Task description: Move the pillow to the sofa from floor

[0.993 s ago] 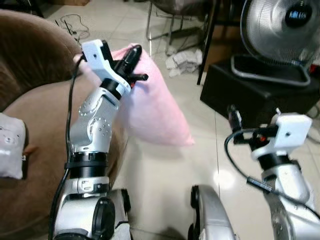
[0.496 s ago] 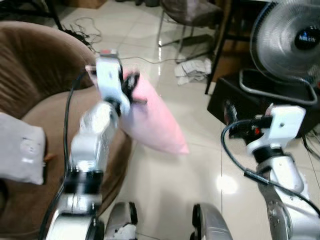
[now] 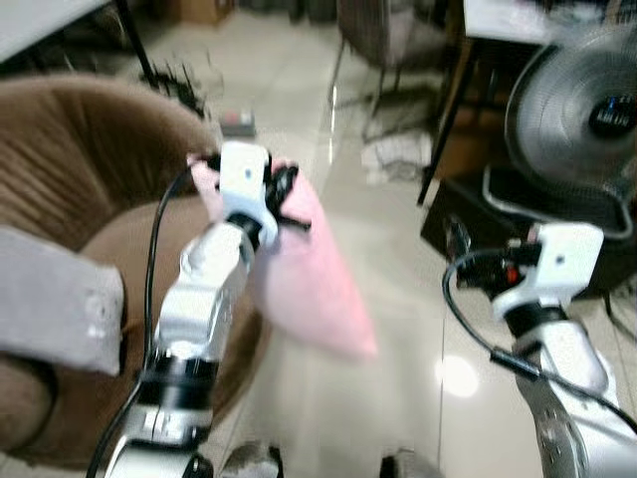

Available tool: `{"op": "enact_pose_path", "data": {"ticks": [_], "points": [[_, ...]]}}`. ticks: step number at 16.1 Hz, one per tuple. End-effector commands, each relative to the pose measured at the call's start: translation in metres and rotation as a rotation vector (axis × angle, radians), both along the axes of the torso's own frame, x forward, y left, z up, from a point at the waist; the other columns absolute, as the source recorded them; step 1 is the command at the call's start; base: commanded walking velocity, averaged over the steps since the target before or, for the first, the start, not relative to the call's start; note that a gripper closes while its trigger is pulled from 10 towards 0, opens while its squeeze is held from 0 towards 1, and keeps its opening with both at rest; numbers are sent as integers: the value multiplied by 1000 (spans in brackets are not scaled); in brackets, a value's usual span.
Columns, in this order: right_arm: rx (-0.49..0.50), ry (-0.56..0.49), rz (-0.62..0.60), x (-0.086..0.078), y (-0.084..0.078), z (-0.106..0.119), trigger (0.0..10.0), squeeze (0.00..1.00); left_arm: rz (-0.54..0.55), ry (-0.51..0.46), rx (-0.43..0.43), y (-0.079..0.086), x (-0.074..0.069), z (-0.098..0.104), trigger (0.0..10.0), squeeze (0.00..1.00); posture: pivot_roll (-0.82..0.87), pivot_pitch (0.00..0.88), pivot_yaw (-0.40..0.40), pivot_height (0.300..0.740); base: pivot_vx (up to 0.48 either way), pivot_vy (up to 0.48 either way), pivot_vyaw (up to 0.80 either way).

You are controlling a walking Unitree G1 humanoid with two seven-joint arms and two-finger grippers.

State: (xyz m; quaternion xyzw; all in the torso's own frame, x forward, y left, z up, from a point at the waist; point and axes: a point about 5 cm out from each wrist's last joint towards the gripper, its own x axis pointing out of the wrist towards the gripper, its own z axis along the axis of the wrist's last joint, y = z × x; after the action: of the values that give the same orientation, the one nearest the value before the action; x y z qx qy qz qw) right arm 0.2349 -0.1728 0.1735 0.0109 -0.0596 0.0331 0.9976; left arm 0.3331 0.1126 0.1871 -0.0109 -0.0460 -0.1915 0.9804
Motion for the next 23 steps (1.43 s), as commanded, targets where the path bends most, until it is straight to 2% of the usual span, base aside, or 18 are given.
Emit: {"op": "enact_pose_path", "data": {"ticks": [1,4,5,8,16,19,21,23], "points": [[7,17,-26,-1,-5,-2,10000,0,-8,-68,14,-4,-2,13,10000,0,-100,22,-3,740,0,0,0],[36,29,-37,0,-1,-7,10000,0,-43,-86,22,-9,2,17,10000,0,-91,26,-13,740,0,0,0],[7,27,-20,0,1,-7,10000,0,-41,-89,27,-10,5,18,10000,0,-91,28,-10,740,259,0,0],[-7,38,-8,-3,2,-10,10000,0,-29,-83,28,-11,13,22,10000,0,-93,28,-8,740,338,0,800],[-9,74,44,-9,11,-21,10000,0,-73,-90,61,-13,17,23,10000,0,-82,33,3,740,344,0,800],[-21,80,42,-8,11,-25,10000,0,-190,-75,123,-33,20,14,10000,0,-74,28,-1,740,308,0,800],[-3,92,84,-12,14,-28,10000,0,-283,-64,167,-50,28,7,10000,0,-77,28,3,740,0,0,0],[-6,87,106,-15,17,-29,10000,0,-340,-95,163,-57,32,9,10000,0,-81,30,5,740,0,0,0]]}}
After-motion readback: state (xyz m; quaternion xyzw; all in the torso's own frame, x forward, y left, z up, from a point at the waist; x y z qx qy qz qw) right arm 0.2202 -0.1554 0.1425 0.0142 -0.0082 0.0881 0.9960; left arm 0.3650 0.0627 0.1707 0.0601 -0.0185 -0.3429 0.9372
